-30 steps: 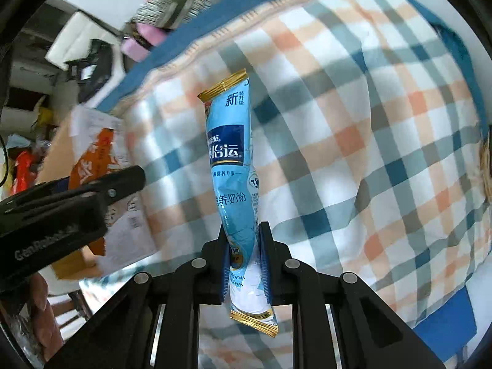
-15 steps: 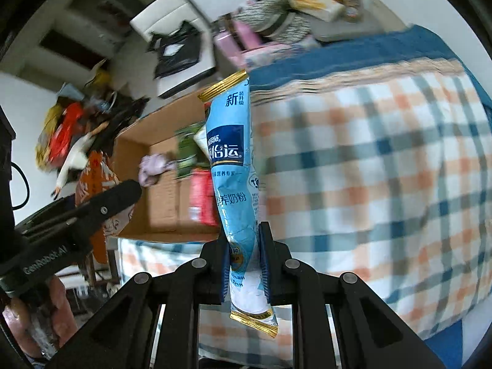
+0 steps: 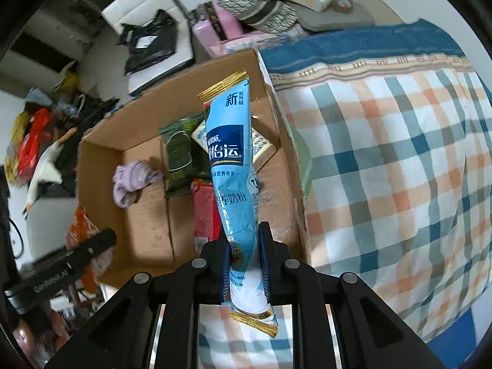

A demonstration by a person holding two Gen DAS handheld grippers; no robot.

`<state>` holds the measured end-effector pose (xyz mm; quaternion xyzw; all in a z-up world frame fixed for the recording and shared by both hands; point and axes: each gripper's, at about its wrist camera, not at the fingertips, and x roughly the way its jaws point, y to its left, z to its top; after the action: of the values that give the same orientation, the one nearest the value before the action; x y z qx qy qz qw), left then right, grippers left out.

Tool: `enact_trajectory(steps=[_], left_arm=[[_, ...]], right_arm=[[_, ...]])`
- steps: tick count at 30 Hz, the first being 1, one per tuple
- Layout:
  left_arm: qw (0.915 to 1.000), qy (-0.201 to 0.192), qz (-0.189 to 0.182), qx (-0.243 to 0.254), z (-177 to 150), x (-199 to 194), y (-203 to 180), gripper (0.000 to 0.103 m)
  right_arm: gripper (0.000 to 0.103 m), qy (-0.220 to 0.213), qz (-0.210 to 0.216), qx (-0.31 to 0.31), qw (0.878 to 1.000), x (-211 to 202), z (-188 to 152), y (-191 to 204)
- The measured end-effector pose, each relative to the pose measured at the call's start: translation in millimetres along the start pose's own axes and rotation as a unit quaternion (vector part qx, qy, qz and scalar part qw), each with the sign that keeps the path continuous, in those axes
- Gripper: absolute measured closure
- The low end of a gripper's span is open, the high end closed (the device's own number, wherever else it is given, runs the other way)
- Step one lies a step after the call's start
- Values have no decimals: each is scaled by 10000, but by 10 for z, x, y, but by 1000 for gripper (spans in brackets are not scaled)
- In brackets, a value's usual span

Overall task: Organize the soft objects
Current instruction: 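Carry the orange bag and blue tube into the box and release both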

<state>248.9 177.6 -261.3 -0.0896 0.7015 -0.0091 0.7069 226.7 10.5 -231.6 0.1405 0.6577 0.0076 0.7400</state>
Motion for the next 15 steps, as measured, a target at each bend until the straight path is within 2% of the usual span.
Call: enact_trajectory(steps=[3,11,15], left_arm=[[9997,229,-13,4,52,254,42,41],[9987,490,116,-25,165,600,87,39],[9977,661,74,-115,183,697,108,38]], right_arm=[[85,-5,-146,199,9997,194,7,-2],[82,52,-433,363,9984,533,13,-5],[72,125,-412,406,9982,589,-7,-32]])
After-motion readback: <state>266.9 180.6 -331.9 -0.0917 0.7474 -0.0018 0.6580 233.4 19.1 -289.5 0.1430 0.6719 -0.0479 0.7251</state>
